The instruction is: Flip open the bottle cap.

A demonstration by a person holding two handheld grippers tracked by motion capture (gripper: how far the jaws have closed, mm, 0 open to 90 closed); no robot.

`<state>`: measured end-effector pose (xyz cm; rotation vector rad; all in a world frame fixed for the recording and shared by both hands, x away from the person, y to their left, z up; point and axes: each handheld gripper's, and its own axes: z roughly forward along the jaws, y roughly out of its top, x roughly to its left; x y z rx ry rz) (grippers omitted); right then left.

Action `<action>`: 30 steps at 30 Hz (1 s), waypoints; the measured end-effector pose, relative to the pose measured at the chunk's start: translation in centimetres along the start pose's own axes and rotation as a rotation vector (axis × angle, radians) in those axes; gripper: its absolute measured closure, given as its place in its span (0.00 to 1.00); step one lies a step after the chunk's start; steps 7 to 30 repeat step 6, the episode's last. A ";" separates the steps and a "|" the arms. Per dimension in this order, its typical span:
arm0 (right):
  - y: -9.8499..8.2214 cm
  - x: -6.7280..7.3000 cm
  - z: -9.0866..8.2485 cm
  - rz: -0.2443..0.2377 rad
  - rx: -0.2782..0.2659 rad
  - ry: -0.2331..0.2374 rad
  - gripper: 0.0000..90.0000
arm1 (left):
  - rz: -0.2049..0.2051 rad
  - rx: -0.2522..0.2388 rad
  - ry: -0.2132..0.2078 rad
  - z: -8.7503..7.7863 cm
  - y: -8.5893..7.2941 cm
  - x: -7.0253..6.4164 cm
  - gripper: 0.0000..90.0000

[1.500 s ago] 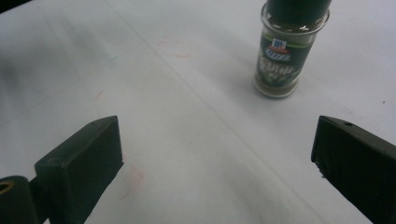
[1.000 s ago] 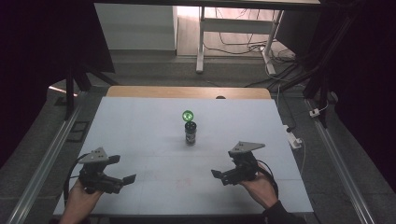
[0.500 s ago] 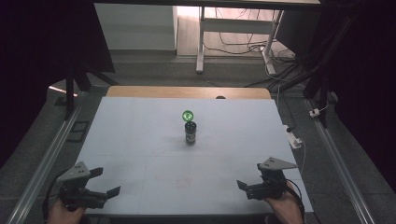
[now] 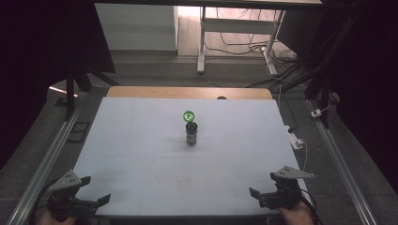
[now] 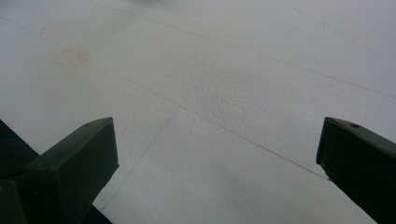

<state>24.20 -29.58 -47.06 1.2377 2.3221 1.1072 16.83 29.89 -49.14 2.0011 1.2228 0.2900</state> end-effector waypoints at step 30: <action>0.0 0.1 0.1 -0.008 0.012 0.001 0.00 | -0.005 0.004 -0.005 0.1 0.1 0.1 0.00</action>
